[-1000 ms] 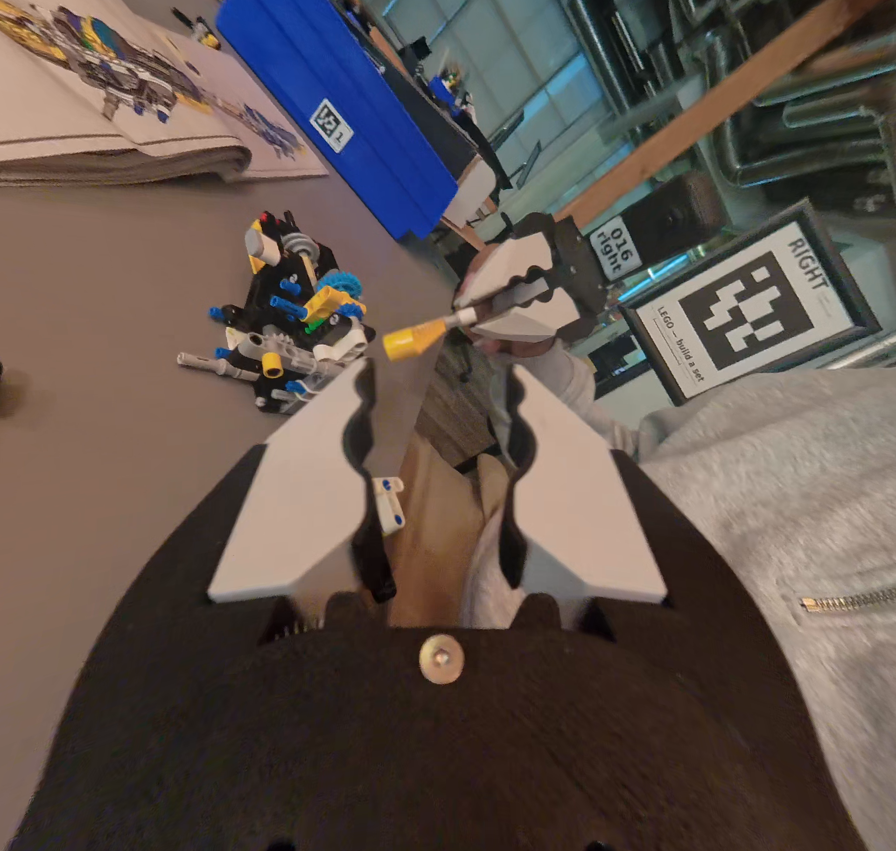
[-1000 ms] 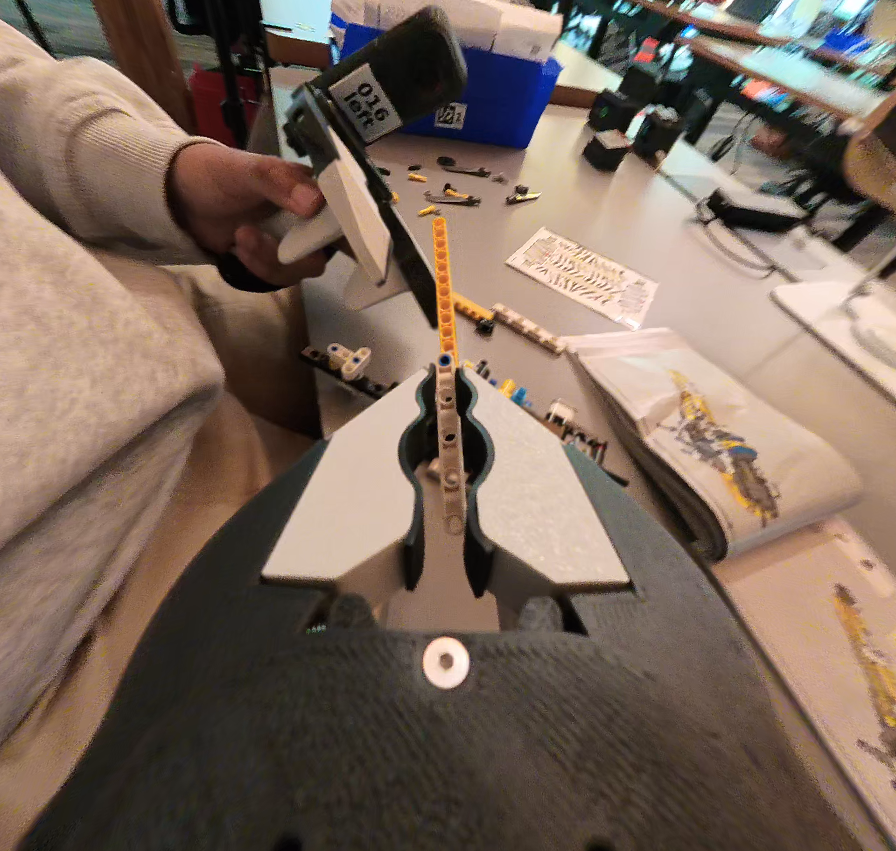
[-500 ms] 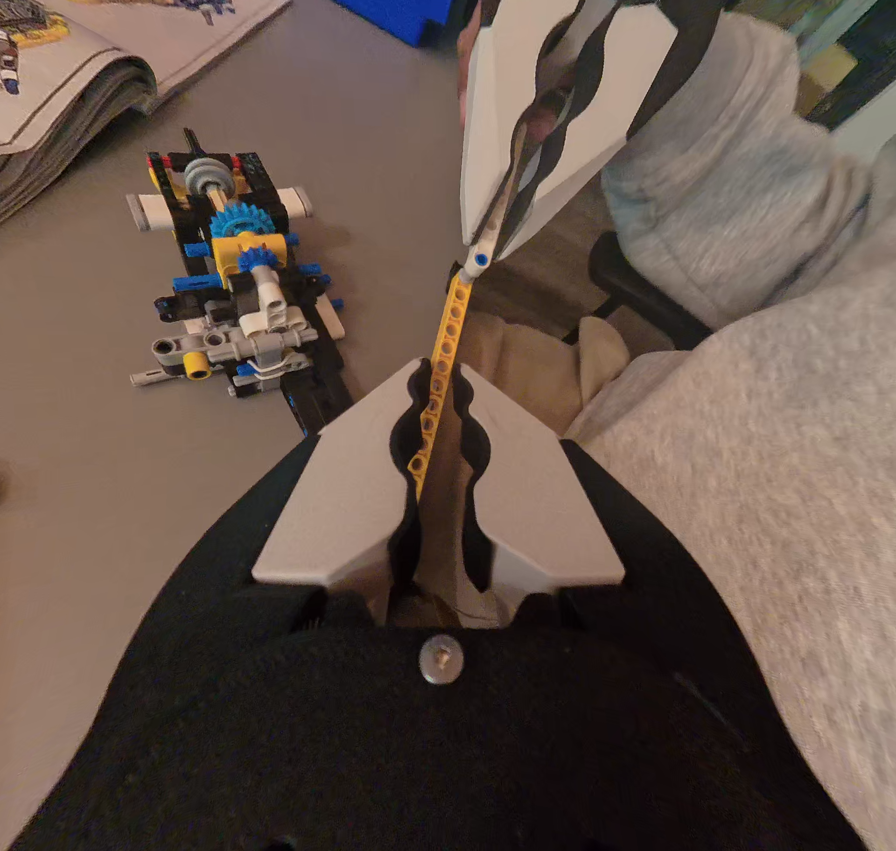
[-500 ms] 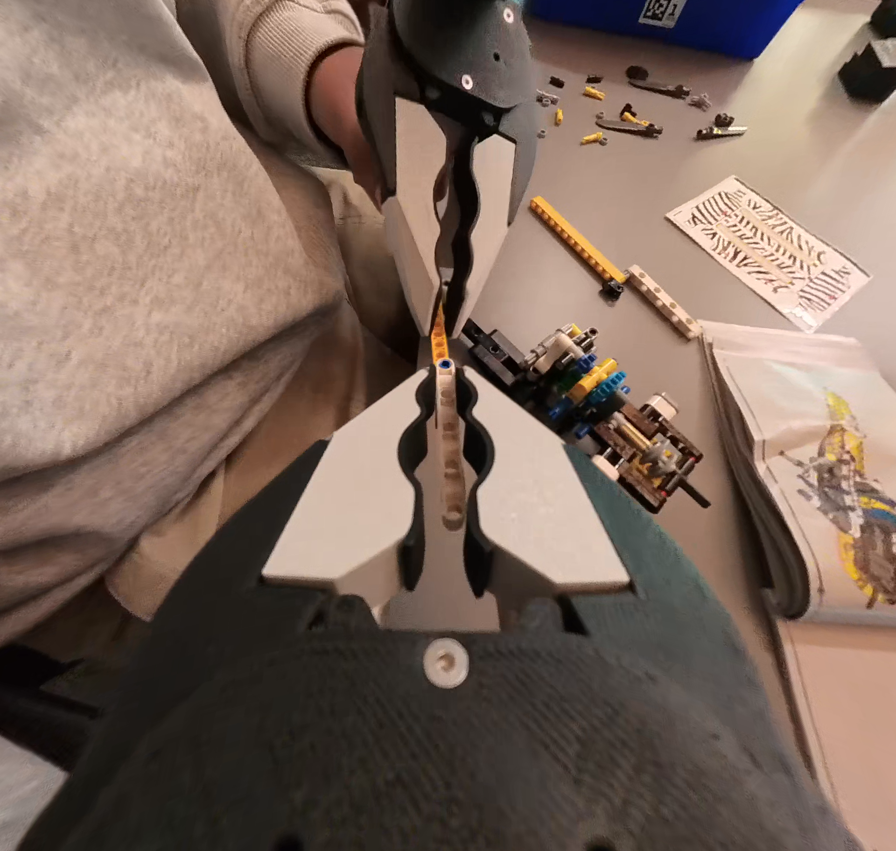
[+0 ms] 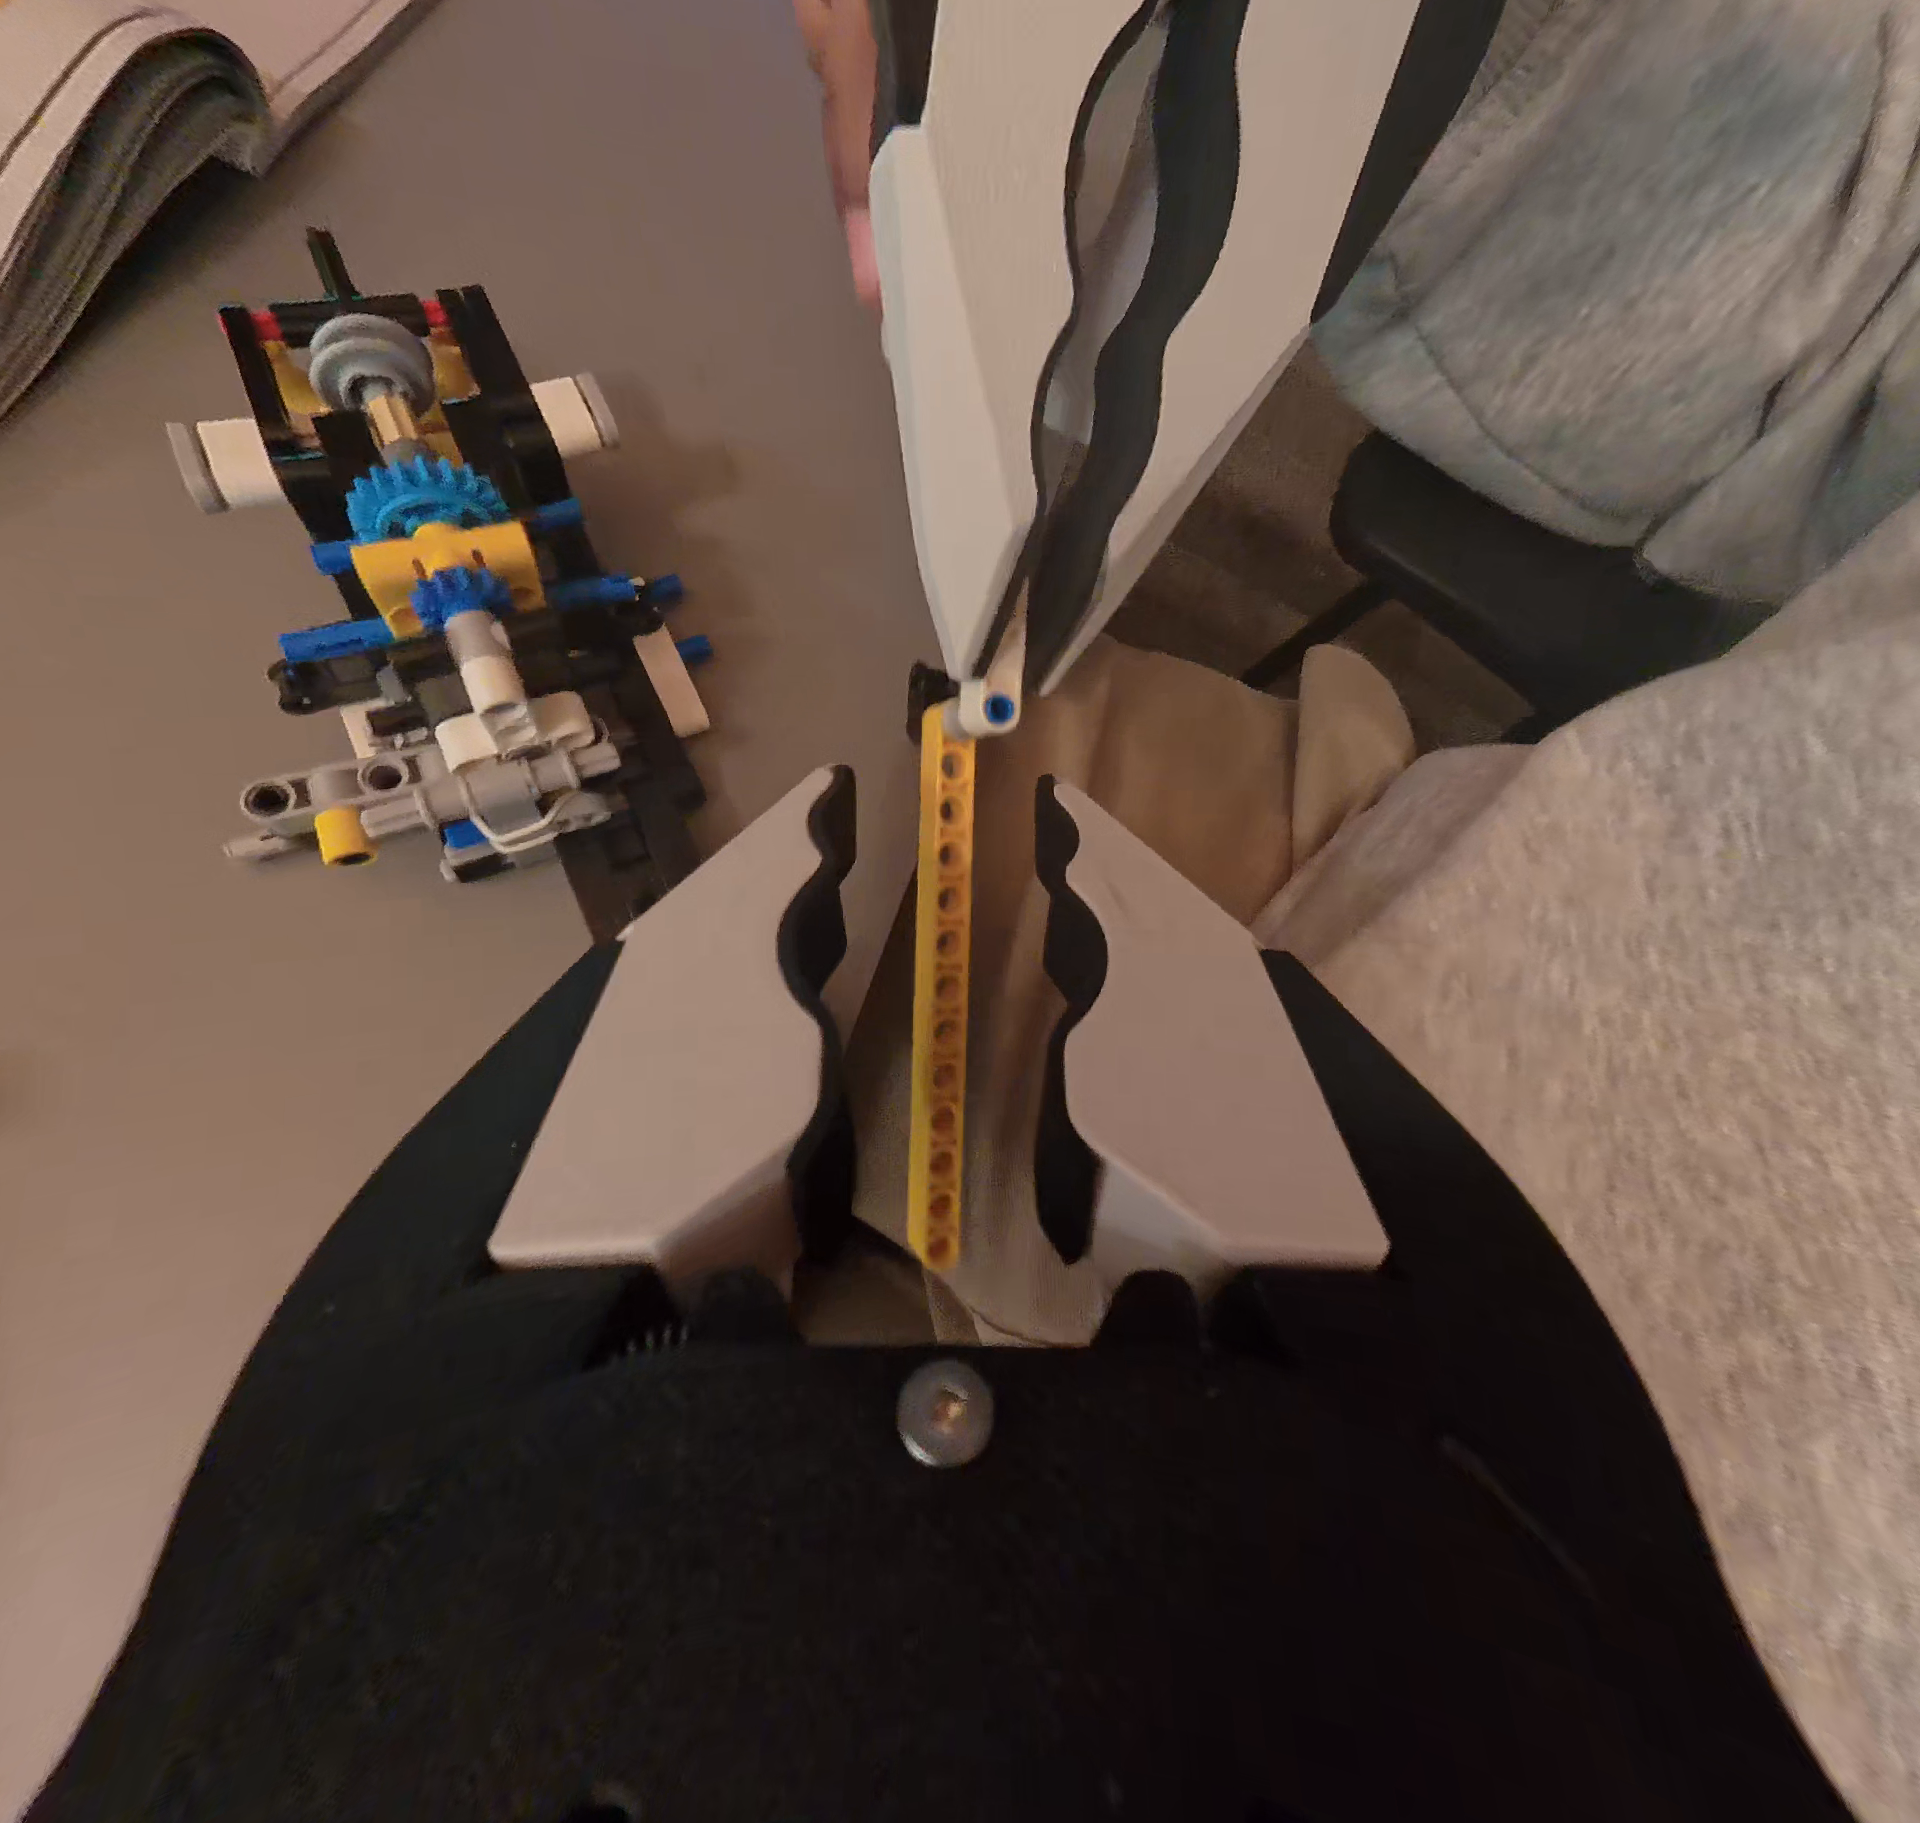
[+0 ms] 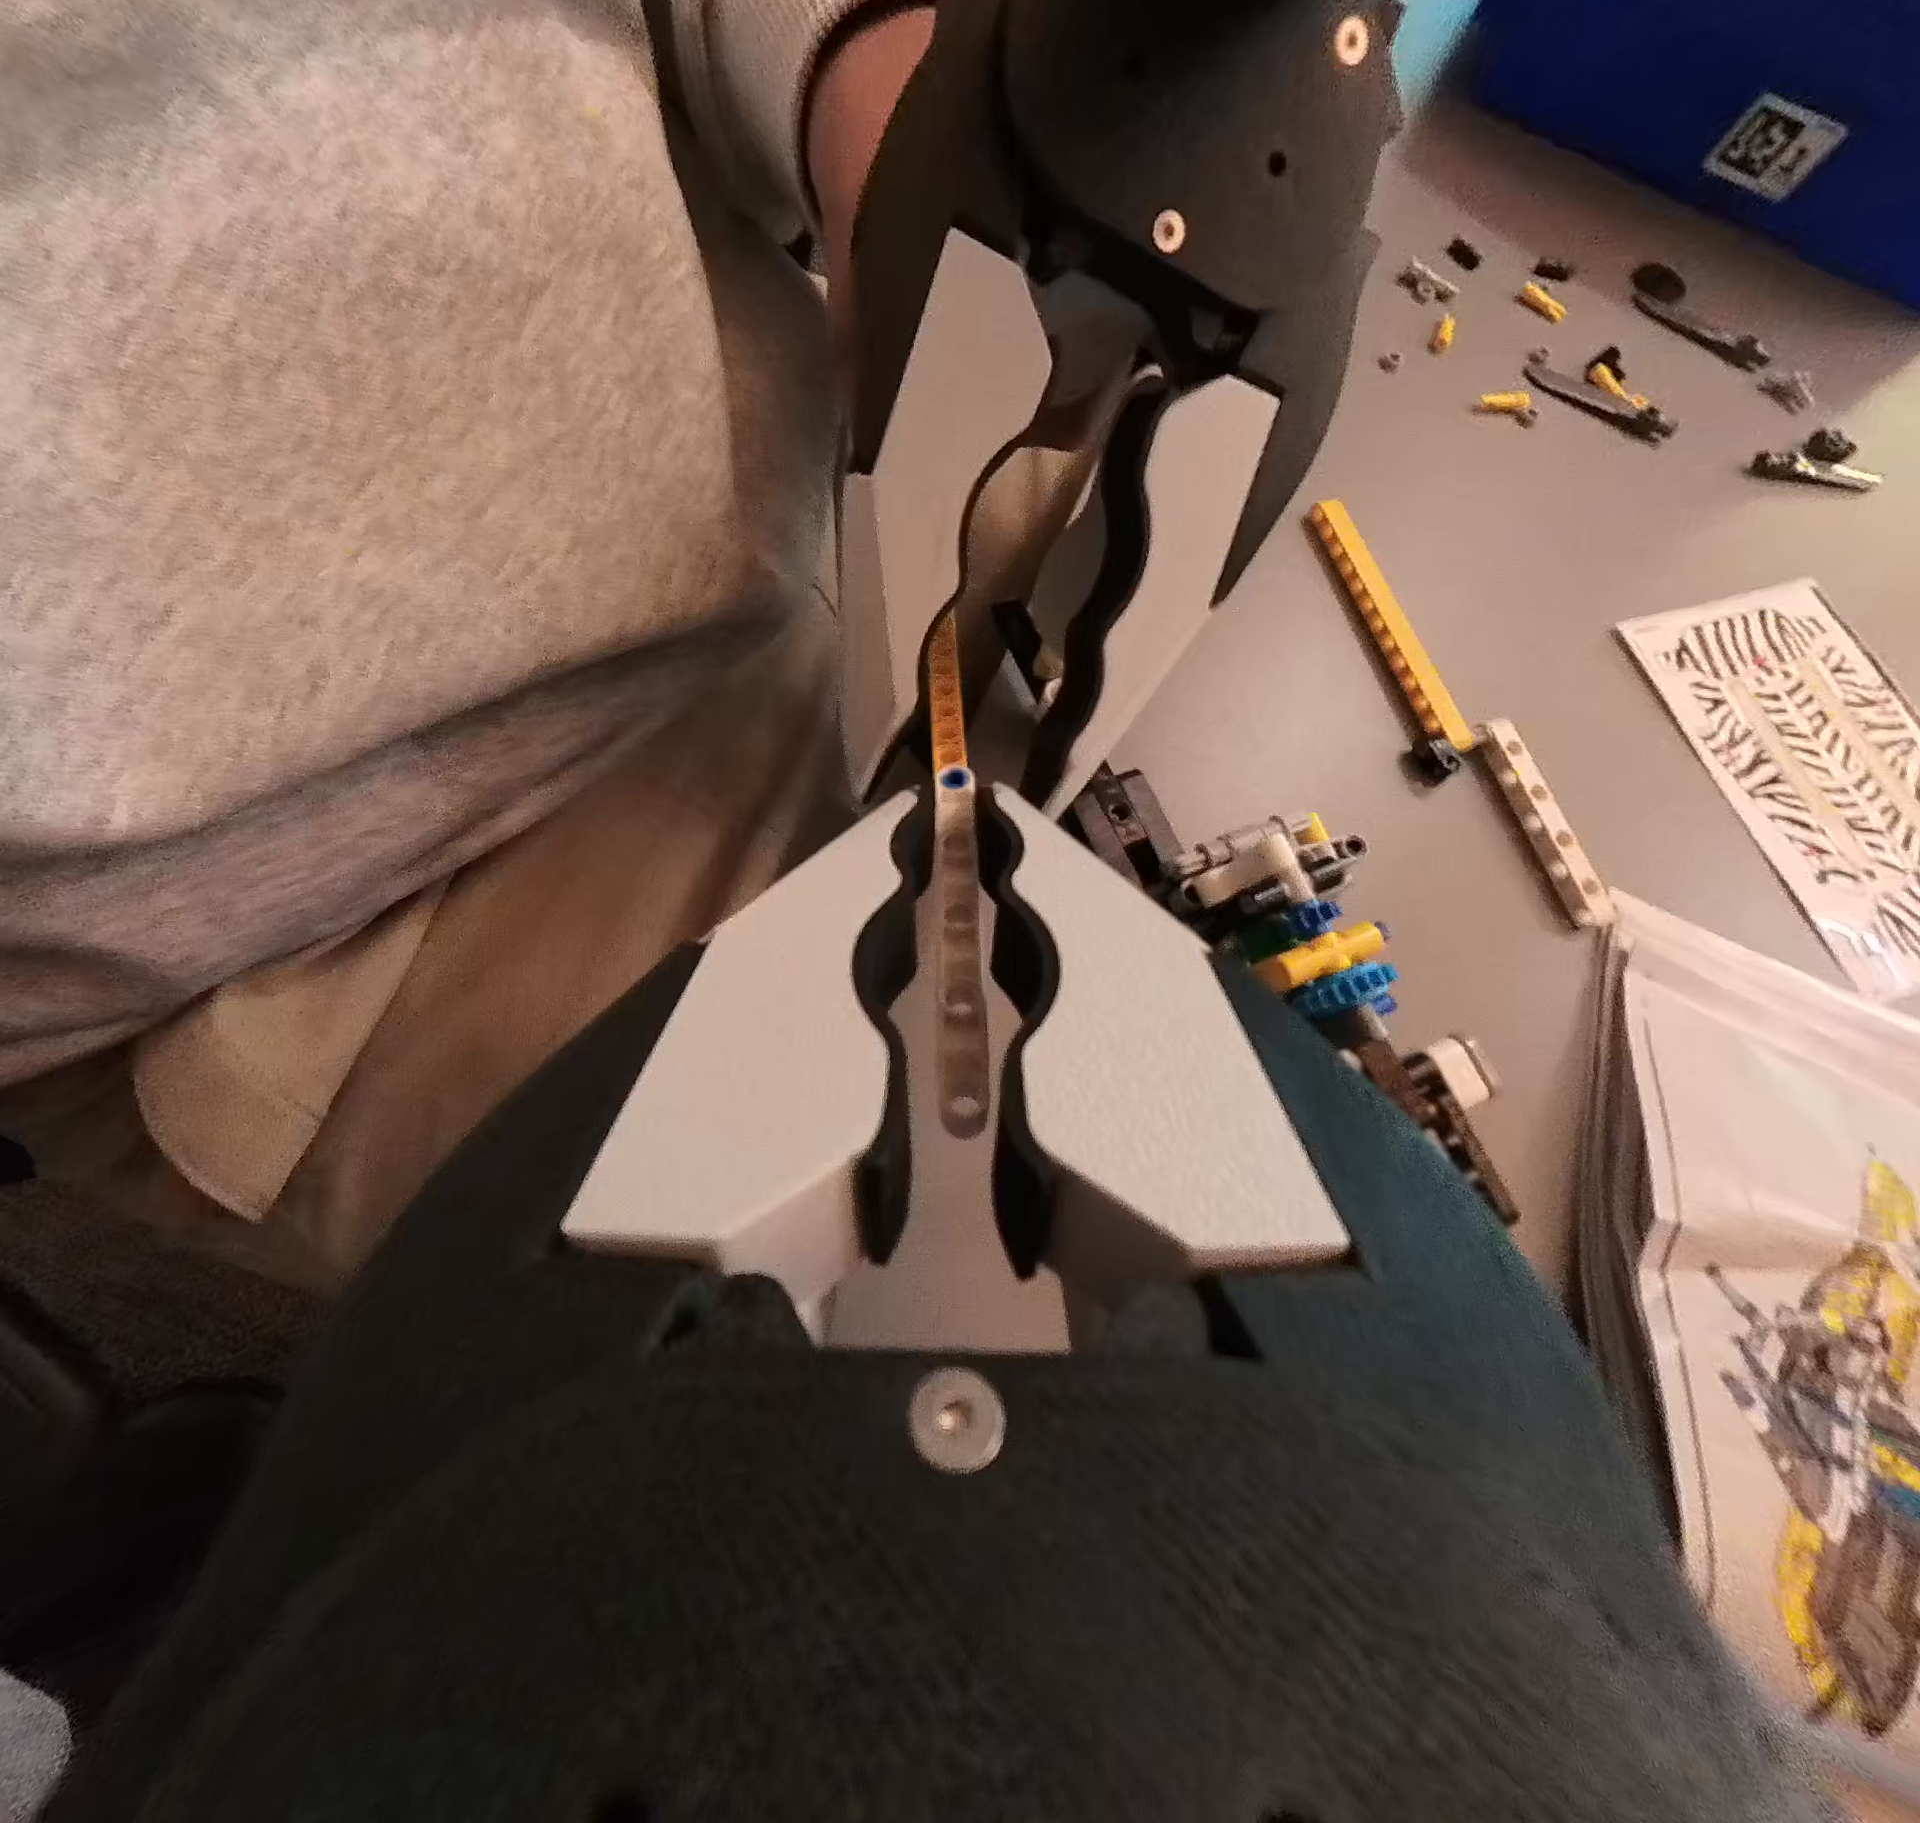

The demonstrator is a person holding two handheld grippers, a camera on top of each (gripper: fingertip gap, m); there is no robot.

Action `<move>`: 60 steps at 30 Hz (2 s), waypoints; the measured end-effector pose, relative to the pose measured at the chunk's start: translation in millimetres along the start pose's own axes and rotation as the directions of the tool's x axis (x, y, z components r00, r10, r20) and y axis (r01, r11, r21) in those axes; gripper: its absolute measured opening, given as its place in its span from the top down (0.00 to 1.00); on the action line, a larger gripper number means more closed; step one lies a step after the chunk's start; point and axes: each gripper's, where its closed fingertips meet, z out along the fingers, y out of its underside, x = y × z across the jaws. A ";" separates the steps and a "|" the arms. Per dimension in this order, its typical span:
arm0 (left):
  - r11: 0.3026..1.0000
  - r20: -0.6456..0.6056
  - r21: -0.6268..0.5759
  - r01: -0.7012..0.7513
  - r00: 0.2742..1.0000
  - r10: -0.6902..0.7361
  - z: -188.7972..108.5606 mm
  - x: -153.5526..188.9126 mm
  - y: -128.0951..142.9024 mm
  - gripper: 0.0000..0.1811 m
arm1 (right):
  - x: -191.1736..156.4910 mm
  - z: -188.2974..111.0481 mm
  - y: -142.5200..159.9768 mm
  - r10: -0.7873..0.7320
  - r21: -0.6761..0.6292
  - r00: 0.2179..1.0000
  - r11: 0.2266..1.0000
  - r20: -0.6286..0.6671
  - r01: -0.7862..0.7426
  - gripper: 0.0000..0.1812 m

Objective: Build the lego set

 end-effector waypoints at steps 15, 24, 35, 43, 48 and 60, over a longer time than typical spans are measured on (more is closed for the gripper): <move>0.994 0.038 0.019 0.104 0.994 -0.104 2.5 -15.9 -0.4 0.96 | 21.4 4.2 0.9 -0.025 0.057 1.000 0.998 0.000 0.025 0.90; 0.954 -0.073 0.137 0.268 0.963 -0.260 -45.3 -34.0 -12.5 0.97 | 49.6 -54.0 -5.2 0.176 0.354 0.962 0.931 -0.208 -0.094 0.80; 0.808 -0.398 0.213 0.550 0.804 -0.443 -60.6 -32.4 -29.6 0.97 | 58.1 -70.3 -22.7 0.262 0.489 0.929 0.865 -0.259 -0.108 0.81; 0.800 -0.514 0.165 0.577 0.743 -0.429 -52.7 -6.6 -41.2 0.97 | 69.7 -58.3 -23.8 0.462 0.496 0.870 0.803 -0.171 -0.329 0.75; 0.757 -0.603 0.130 0.640 0.657 -0.452 -47.4 0.4 -45.6 0.97 | 71.8 -62.5 -39.0 0.516 0.555 0.854 0.732 -0.072 -0.395 0.82; 0.740 -0.584 0.163 0.652 0.668 -0.460 -46.3 -6.4 -46.4 0.97 | 71.8 -71.4 -35.0 0.572 0.636 0.807 0.681 -0.151 -0.363 0.84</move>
